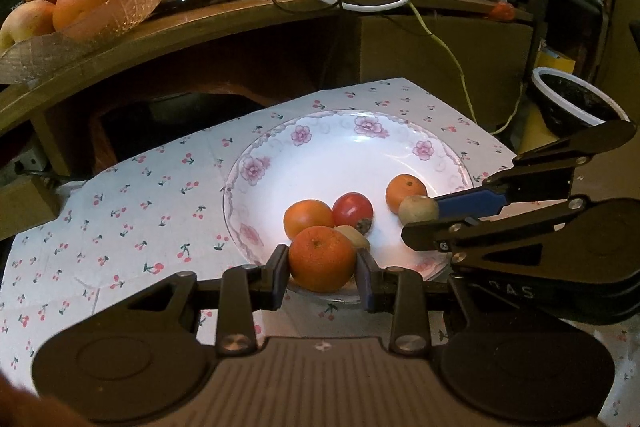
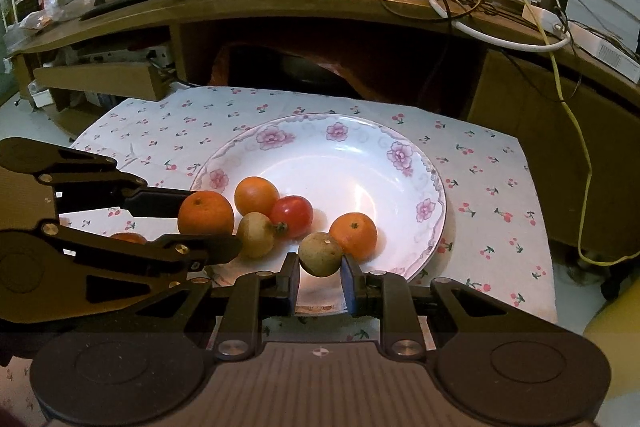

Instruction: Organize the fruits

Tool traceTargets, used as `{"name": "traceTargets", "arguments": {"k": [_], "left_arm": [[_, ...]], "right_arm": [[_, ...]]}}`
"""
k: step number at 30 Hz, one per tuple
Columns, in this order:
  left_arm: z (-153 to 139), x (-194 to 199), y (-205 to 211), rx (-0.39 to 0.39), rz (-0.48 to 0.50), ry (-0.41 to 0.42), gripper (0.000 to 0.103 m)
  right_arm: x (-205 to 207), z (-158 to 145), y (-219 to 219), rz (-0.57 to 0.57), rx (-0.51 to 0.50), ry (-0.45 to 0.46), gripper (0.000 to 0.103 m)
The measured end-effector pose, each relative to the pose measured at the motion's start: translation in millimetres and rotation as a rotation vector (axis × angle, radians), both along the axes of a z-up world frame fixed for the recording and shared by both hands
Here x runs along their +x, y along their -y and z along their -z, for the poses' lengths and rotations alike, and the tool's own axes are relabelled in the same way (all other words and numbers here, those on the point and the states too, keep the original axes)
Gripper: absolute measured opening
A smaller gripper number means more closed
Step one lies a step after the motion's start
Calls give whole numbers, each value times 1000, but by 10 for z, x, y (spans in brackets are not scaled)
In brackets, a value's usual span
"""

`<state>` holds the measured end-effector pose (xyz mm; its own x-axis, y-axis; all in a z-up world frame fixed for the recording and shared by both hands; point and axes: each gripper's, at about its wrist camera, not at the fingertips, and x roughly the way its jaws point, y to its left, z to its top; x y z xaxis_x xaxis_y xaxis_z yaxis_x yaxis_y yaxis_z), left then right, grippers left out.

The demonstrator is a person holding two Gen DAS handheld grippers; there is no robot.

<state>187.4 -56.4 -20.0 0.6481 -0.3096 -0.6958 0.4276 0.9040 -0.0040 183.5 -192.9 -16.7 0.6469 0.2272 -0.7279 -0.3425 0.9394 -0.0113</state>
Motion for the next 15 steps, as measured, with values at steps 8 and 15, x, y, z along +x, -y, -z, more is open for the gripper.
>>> {"name": "traceTargets", "arguments": {"k": [8,15], "left_arm": [[-3,29,-4,2,-13,3,41],[-27,37,-23,2,-24,7,48]], "right_arm": [[24,33,11,14,8,1,25],[17,15,23,24,12,16,33]]}}
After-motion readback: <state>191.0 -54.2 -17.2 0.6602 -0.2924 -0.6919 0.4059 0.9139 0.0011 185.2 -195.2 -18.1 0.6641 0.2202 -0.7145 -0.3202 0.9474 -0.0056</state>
